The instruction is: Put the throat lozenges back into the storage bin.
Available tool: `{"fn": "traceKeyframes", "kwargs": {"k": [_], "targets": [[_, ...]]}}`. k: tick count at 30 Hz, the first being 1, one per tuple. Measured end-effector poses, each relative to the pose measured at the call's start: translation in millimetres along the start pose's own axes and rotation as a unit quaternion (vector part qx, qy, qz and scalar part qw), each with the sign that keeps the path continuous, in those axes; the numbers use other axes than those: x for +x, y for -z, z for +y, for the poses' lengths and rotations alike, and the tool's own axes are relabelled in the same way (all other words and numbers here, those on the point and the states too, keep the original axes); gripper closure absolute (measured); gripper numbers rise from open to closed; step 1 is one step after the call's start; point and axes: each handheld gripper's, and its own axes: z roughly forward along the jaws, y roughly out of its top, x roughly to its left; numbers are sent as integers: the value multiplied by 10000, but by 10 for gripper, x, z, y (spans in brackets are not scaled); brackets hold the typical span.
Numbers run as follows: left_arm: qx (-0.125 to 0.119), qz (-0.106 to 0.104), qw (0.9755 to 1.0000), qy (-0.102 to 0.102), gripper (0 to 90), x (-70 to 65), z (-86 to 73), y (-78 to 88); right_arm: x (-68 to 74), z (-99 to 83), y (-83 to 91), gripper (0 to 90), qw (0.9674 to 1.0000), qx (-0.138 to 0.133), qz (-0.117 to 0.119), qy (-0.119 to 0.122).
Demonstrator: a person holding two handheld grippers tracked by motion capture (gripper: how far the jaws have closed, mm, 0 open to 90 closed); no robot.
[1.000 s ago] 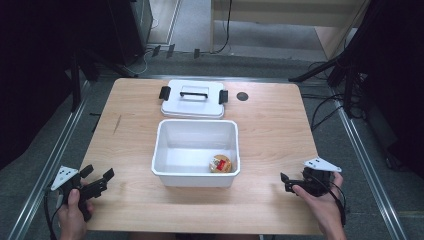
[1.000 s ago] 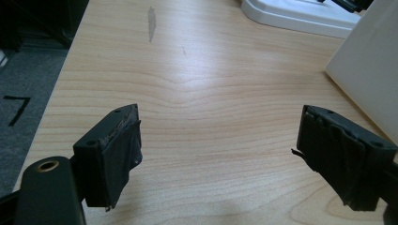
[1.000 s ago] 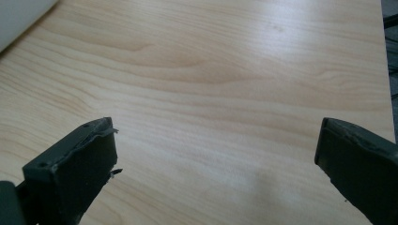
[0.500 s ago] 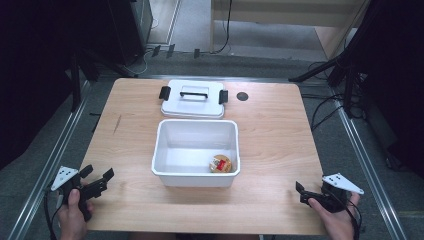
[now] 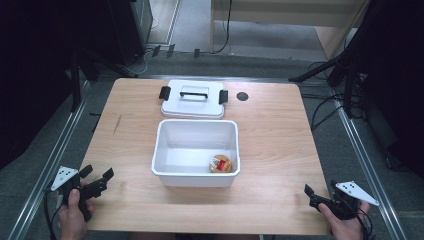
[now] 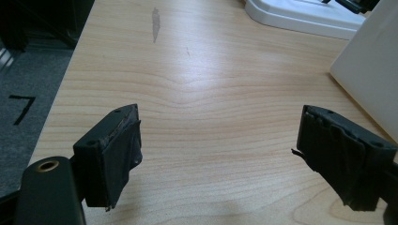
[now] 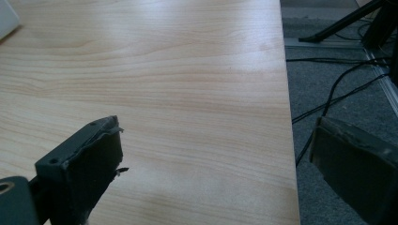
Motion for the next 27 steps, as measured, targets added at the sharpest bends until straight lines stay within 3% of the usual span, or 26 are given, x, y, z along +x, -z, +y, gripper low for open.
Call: {"fn": "traceKeyframes", "kwargs": {"k": [4, 8, 18, 27], "targets": [[-9, 7, 10000, 30, 147, 5, 2, -5, -12, -11, 20, 53, 9999, -116, 34, -82], [0, 4, 10000, 40, 147, 14, 8, -12, -9, -17, 29, 73, 9997, -154, -79, -170], [13, 108, 9999, 39, 147, 0, 5, -13, 76, -1, -21, 75, 9996, 45, -239, 144], [11, 168, 9998, 44, 147, -6, 5, -10, 55, 2, -22, 75, 9998, 45, -207, 46]]}}
